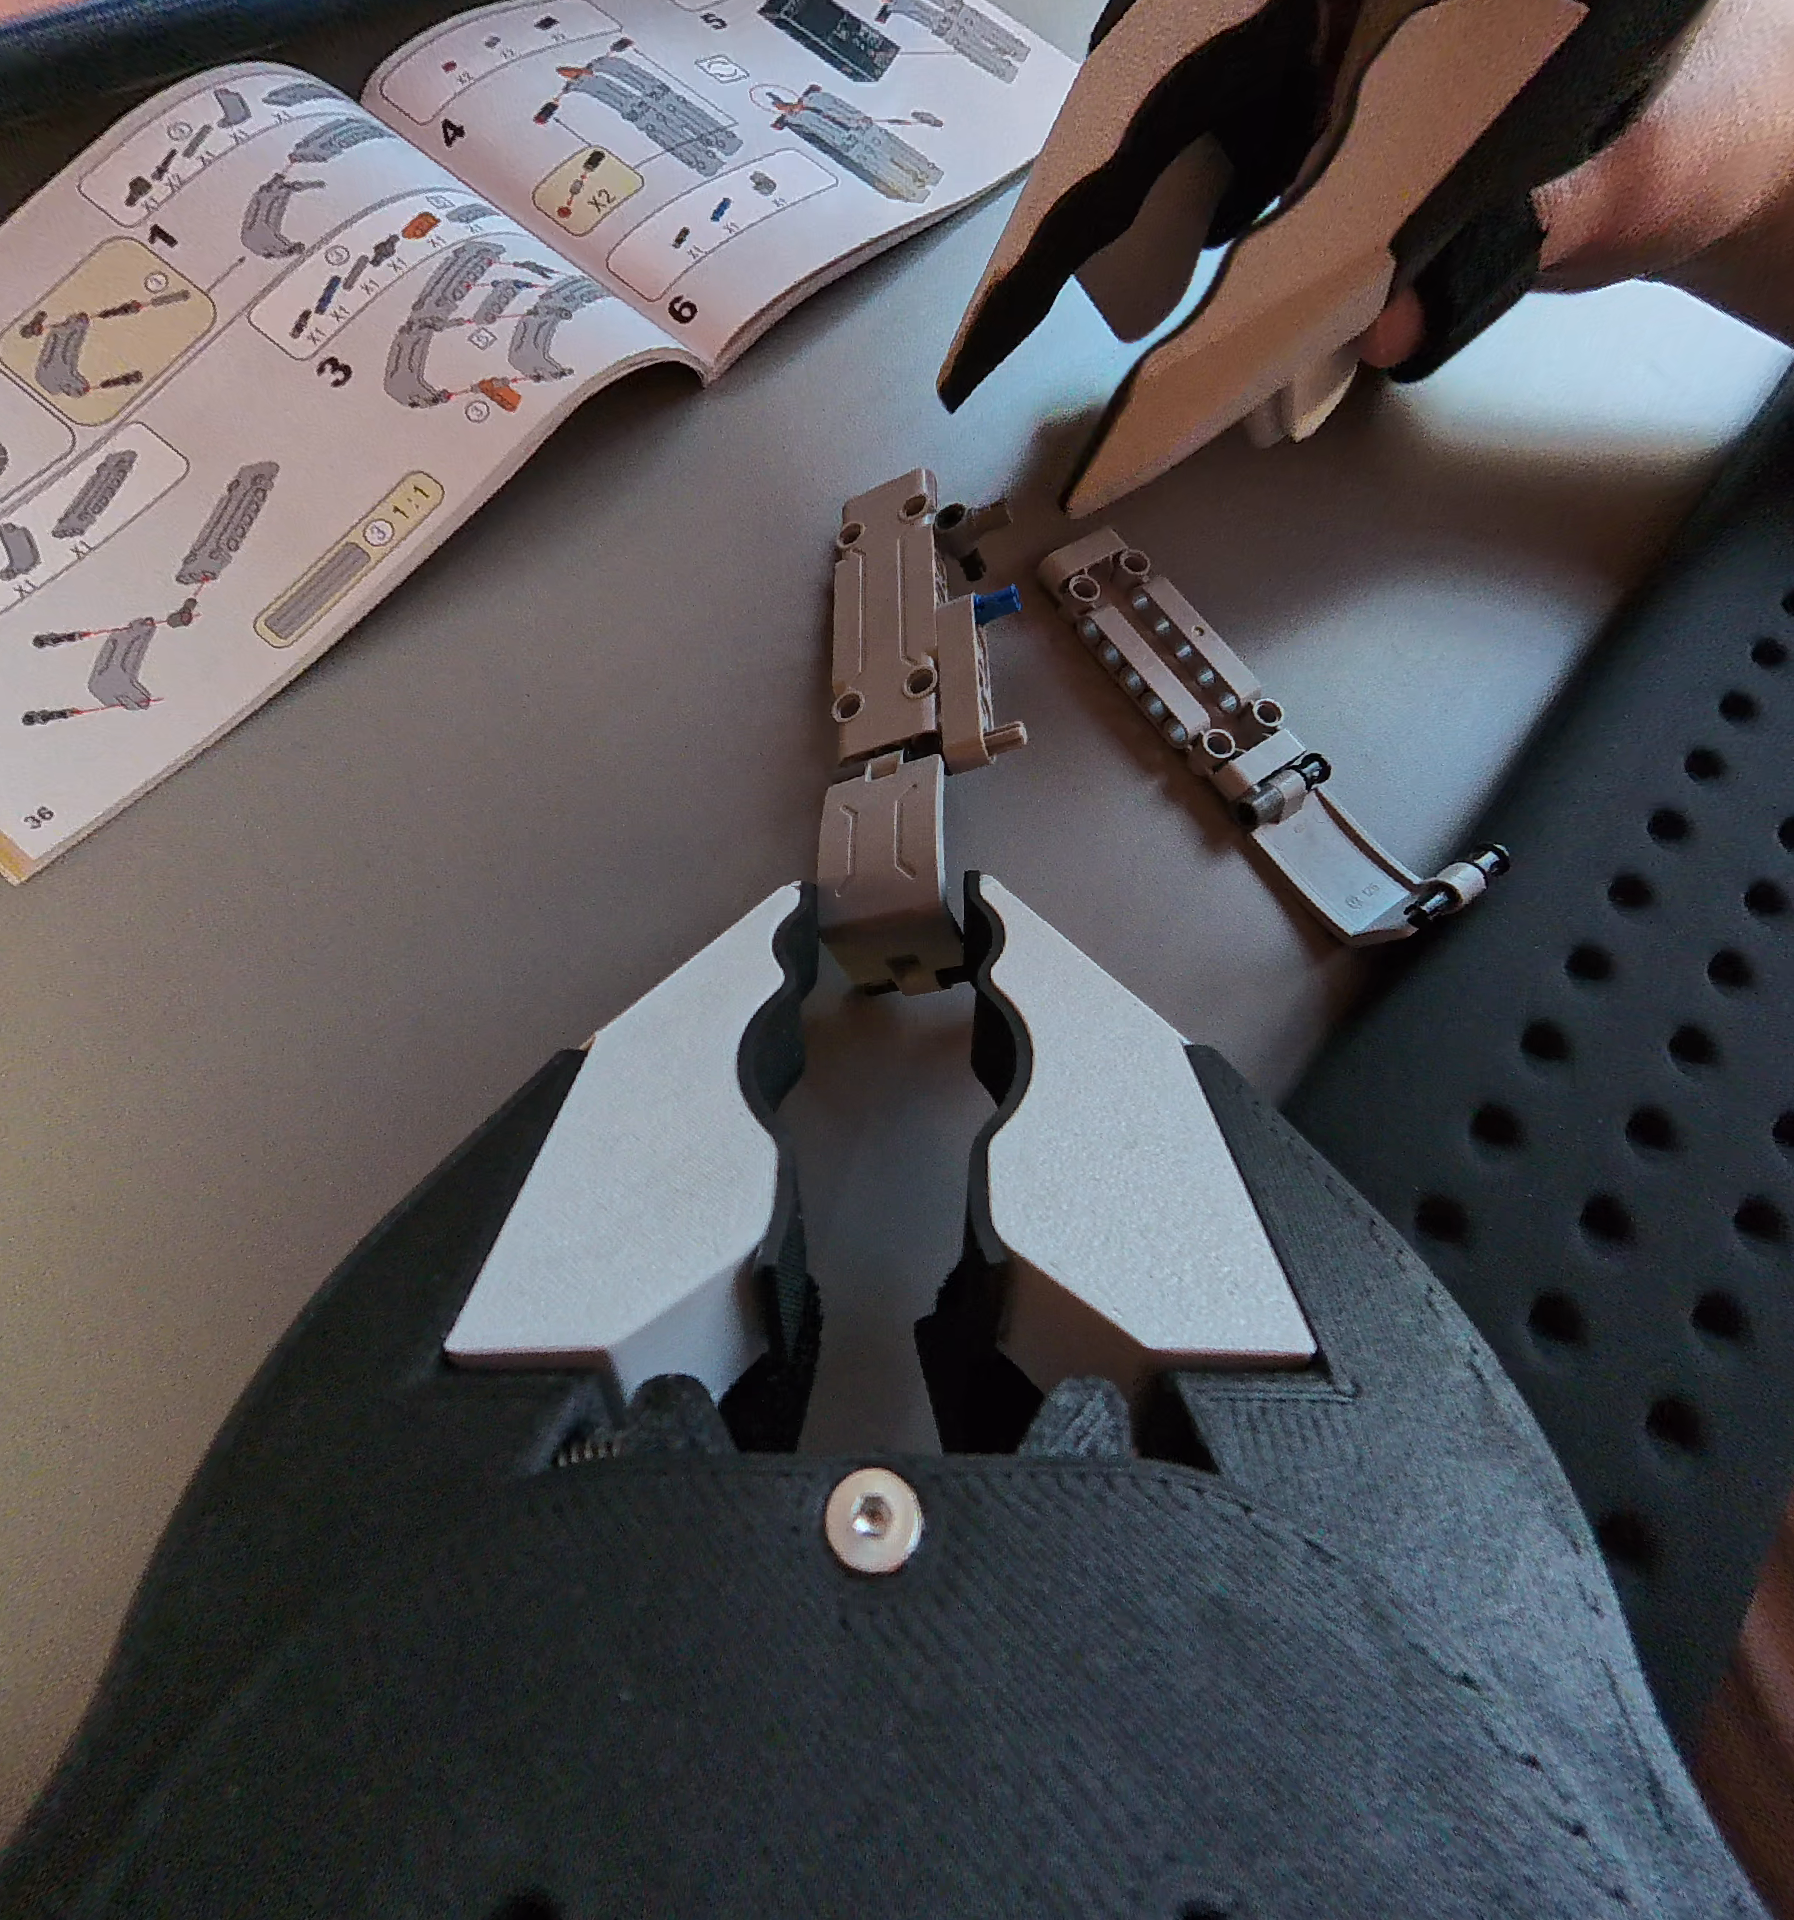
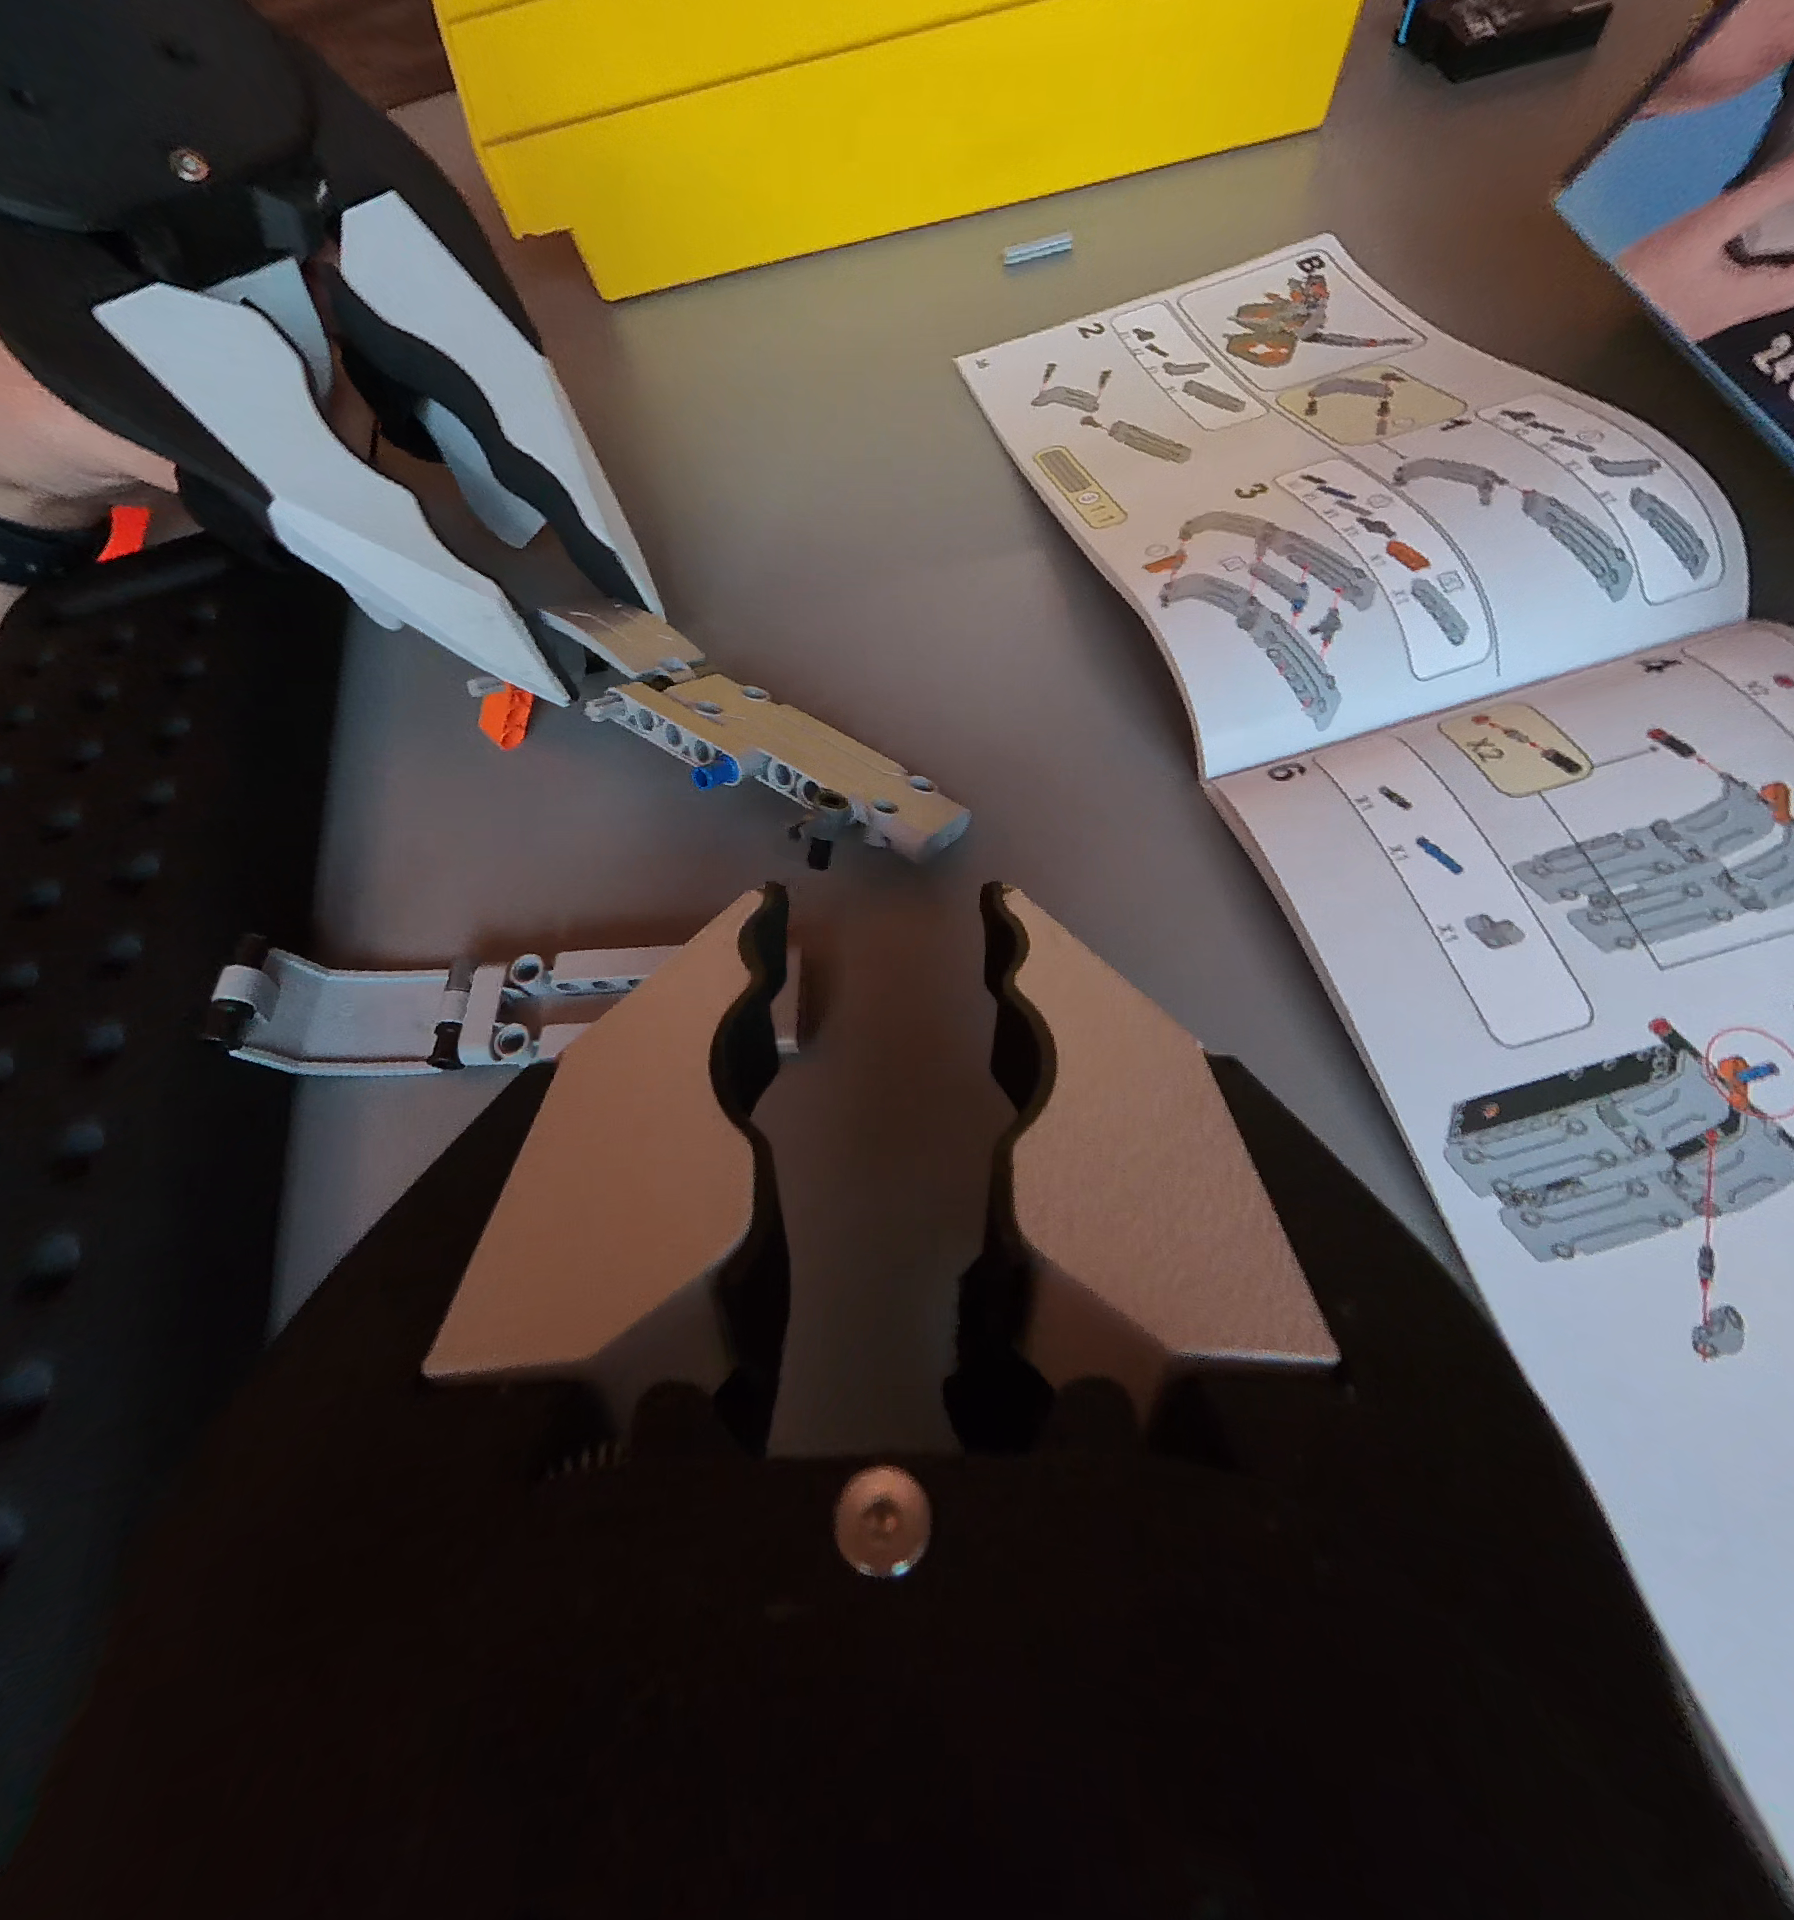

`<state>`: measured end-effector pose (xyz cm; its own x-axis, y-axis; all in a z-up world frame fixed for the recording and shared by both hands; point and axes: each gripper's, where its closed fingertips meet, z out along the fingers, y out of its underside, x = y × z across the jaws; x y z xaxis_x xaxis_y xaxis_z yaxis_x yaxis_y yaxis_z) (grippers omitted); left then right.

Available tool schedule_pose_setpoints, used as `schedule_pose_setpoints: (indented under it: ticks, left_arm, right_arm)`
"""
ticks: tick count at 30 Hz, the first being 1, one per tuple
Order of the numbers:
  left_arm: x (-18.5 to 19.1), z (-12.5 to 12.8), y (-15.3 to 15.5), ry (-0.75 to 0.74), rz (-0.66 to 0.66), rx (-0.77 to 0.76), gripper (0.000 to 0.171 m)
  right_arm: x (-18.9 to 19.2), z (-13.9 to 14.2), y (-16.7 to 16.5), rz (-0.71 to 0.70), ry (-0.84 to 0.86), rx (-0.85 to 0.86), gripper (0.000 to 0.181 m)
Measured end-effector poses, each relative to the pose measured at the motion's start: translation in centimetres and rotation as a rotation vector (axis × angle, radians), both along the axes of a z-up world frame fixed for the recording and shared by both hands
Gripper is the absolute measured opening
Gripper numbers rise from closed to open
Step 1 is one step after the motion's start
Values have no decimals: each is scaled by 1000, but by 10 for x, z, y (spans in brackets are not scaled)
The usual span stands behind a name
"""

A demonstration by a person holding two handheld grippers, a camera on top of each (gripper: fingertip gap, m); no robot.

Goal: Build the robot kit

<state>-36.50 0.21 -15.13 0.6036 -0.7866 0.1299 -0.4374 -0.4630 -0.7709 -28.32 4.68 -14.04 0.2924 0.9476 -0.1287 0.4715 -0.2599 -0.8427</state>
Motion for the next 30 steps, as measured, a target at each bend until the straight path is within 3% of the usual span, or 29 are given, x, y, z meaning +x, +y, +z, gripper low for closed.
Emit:
schedule_pose_setpoints:
  ticks: [5, 12, 25, 30]
  left_arm:
    - [2, 0, 1, 7, -16, 3, 26]
    - [9, 0, 1, 20, -45, 6, 26]
    - [22, 1, -1, -40, -113, -21, 28]
    - [17, 24, 3, -196, -95, 11, 31]
  right_arm:
    - [-13, 5, -7, 63, -59, 243, 45]
    - [-35, 7, -19, 183, -288, 794, 40]
    - [-34, -9, -18, 233, -442, 930, 9]
    - [-33, 1, -15, 205, -424, 1008, 5]
